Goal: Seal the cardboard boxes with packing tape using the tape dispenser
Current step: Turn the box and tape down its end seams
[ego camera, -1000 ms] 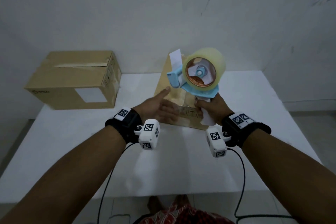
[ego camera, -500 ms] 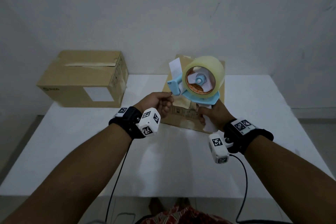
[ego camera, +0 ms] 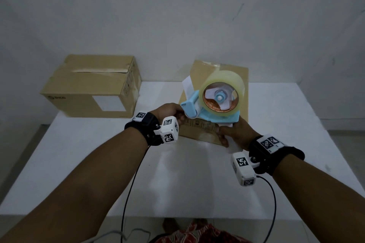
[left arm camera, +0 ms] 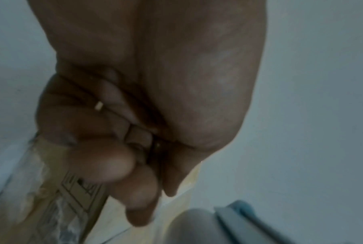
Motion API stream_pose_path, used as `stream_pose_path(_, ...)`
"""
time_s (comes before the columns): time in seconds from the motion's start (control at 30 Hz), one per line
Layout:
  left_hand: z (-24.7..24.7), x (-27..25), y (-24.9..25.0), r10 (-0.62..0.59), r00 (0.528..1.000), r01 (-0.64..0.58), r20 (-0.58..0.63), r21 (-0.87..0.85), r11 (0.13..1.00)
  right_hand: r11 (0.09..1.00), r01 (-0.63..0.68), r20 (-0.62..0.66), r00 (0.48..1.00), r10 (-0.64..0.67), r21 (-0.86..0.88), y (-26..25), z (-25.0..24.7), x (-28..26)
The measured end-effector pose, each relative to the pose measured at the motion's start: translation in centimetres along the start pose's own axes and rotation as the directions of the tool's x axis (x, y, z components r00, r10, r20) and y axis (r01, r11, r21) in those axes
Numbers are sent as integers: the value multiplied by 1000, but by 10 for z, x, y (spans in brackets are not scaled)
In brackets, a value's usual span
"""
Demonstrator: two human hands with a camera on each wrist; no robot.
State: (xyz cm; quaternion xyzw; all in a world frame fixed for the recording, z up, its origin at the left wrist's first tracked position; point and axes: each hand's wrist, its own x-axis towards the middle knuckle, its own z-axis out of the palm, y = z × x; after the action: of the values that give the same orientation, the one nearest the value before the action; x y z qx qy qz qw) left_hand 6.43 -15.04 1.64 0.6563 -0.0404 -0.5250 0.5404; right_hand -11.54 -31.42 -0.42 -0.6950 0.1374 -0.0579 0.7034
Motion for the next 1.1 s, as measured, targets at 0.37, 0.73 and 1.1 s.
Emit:
stream_pose_path(0.37,-38,19,20,77,997,-73,4,351,934,965,13,15,1000,-10,-261,-19,-21,9)
stream_pose_path(0.73,-54,25,-3,157,987,-133,-32,385,913,795,4,53,998,35,-607,-24,-32,23)
stream_pose_path(1.1,-55,36,-17,325,946,-276,-12,499,822,724,47,86,996,16,-688,-38,-33,29)
